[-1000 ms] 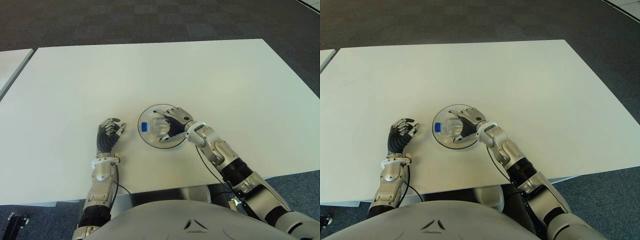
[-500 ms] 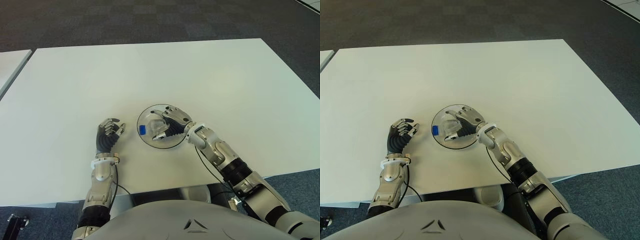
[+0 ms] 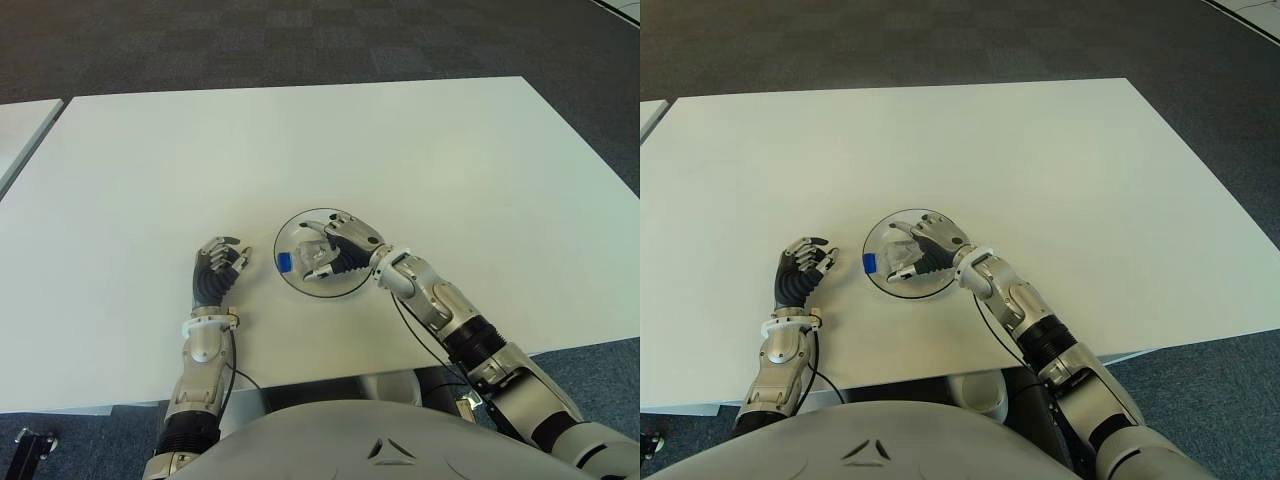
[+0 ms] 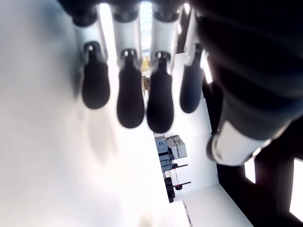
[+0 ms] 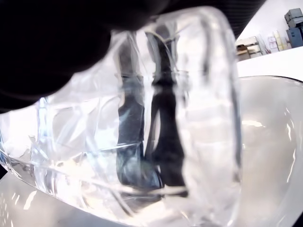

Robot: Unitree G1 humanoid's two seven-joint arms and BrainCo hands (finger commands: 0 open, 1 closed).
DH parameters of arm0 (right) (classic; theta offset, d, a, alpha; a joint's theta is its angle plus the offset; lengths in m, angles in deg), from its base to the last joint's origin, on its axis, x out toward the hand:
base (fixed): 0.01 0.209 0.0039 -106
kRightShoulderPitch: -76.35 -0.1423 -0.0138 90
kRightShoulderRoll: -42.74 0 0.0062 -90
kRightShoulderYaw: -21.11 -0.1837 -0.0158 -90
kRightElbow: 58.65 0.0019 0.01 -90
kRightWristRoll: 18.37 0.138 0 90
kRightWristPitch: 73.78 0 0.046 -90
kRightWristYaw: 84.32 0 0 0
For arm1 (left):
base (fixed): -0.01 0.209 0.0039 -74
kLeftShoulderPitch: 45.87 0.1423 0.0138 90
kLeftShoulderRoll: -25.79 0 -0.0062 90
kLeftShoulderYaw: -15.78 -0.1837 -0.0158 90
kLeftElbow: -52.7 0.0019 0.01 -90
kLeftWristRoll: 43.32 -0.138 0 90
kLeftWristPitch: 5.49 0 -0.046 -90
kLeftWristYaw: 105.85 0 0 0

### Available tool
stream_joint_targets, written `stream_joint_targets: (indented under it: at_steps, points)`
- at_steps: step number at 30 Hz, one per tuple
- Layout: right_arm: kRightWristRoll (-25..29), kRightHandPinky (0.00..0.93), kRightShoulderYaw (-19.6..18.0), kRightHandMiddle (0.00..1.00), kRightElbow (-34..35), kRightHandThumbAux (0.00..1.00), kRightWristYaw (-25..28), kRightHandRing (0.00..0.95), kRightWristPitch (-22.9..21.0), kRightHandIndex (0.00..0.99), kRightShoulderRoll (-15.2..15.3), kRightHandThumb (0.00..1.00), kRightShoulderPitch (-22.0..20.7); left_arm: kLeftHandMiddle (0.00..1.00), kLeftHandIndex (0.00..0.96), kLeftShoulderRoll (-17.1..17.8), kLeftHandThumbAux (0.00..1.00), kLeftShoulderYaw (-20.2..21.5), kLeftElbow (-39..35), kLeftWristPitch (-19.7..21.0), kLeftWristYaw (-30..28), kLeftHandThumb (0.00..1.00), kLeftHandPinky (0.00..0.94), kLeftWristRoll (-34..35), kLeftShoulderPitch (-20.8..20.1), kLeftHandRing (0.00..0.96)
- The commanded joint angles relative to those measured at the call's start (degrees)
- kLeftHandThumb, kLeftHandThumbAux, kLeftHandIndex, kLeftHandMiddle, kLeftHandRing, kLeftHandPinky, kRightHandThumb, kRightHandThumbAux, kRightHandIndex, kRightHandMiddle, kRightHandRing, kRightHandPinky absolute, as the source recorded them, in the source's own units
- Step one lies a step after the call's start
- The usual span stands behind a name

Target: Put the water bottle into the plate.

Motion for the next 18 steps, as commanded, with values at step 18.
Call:
stream_joint_targets:
  at_steps: [18]
  points:
    - [-0.48, 0.000, -0.63, 0.000, -6.02, 0.315, -17.37, 0.000, 7.99, 0.000, -1.18, 0.039, 1.30, 0.651, 0.432, -0.13, 0.718, -0.10, -0.89, 4.43, -0.25, 0.703, 0.641, 0.09, 1.27, 0.649]
